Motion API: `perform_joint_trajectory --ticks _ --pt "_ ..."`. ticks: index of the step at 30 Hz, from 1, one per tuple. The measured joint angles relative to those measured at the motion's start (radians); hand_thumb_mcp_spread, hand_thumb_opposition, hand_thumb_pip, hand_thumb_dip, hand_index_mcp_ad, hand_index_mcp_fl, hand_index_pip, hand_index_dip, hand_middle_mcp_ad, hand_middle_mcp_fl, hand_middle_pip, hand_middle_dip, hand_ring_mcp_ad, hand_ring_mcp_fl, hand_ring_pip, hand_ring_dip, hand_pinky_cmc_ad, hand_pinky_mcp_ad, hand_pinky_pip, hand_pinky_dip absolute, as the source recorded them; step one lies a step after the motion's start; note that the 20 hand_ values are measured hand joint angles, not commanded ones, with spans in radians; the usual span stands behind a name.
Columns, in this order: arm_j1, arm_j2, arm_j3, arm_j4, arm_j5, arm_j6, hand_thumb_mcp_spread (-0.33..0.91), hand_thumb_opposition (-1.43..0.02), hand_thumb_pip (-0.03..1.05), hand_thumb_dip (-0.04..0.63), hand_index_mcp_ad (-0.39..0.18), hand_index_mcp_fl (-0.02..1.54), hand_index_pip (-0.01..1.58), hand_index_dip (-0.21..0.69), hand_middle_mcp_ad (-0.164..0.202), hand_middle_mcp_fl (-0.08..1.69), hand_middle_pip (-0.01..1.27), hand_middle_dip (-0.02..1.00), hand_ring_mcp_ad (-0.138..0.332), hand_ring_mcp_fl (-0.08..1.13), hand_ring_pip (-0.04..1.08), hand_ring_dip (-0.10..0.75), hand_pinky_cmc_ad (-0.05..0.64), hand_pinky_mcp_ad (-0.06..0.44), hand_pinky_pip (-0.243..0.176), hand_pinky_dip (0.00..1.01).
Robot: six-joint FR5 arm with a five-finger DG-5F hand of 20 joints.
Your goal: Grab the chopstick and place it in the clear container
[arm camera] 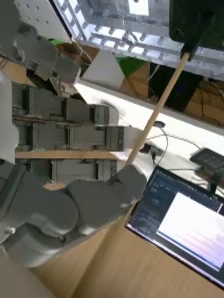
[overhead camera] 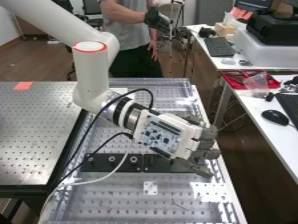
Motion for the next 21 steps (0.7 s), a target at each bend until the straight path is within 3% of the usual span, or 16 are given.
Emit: perform_joint_trajectory --ticks 6,9,21 --pt "-0.003 -0.001 0.005 -0.007 -0.001 -0.019 0.6 -0.94 0.6 0.271 -0.091 0.5 1.42 -0.026 0.042 0.74 0.71 0.66 0.009 0.58 0.15 0.546 0.368 0.243 0.051 0.2" --pt "-0.007 0.0 0.007 -0.019 -0.005 -0.023 0.61 -0.94 0.6 0.269 -0.12 0.5 1.42 -0.026 0.045 0.74 0.71 0.66 0.005 0.59 0.15 0.546 0.368 0.243 0.051 0.19" --pt "-0.008 0.004 0.002 -0.019 -0.006 -0.016 0.56 -0.88 0.66 0.278 -0.106 0.39 1.31 -0.026 0.042 0.71 0.71 0.66 0.01 0.56 0.15 0.546 0.368 0.243 0.051 0.2"
